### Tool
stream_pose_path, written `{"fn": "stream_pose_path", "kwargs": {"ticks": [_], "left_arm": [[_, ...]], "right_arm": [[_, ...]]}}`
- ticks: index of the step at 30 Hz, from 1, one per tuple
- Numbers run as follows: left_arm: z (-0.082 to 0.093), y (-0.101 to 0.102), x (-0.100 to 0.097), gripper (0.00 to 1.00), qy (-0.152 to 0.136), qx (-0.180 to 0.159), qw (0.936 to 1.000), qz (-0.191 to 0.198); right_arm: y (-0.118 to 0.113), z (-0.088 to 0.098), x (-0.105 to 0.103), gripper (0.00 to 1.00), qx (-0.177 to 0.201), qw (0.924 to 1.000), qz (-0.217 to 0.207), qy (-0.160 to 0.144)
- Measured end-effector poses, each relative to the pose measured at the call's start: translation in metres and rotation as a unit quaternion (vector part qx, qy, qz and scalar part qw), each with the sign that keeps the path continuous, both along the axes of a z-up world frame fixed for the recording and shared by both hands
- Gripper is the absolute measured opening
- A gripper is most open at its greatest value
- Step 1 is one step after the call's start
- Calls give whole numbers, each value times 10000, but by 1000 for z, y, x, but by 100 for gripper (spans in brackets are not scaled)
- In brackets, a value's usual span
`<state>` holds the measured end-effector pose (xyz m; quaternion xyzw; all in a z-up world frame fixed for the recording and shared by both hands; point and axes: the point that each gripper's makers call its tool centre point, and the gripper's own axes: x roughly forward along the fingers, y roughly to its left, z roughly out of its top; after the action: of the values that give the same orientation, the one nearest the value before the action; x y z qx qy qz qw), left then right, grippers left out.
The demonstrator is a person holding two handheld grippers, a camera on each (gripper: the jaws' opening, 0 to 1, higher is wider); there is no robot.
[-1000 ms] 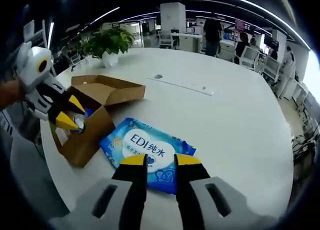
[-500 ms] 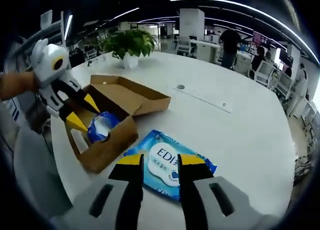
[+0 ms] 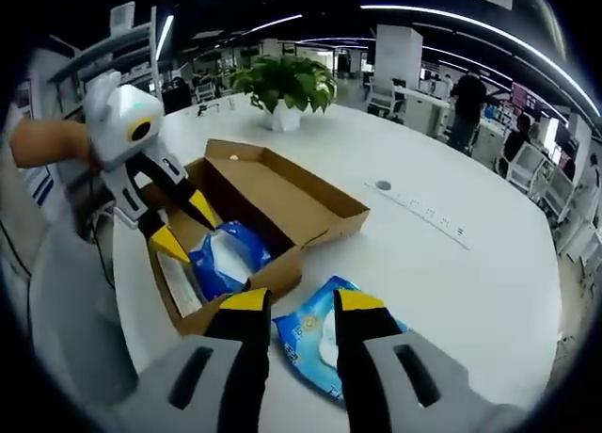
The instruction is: Operate the shoe box by opening the lid, removing the specified soft item, and placing it in the target area until the item is outside and the box remains undamaged.
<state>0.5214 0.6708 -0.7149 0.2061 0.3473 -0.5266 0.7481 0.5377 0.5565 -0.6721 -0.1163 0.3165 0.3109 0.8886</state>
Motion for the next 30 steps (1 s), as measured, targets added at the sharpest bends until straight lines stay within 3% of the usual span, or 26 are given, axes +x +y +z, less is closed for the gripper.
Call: {"fn": "stream_pose_path", "kwargs": {"ticks": [16, 26, 30], "left_arm": [[-13, 5, 3, 27, -41, 95, 9989, -459], [-23, 1, 4, 23, 111, 199, 9964, -820], [-27, -2, 4, 24, 369, 190, 9957, -831]], "right_arm": [[57, -15, 9, 24, -269, 9965, 786, 91], [77, -36, 12, 22, -592, 9912, 1165, 205], [81, -43, 15, 22, -700, 9897, 1229, 230]]}}
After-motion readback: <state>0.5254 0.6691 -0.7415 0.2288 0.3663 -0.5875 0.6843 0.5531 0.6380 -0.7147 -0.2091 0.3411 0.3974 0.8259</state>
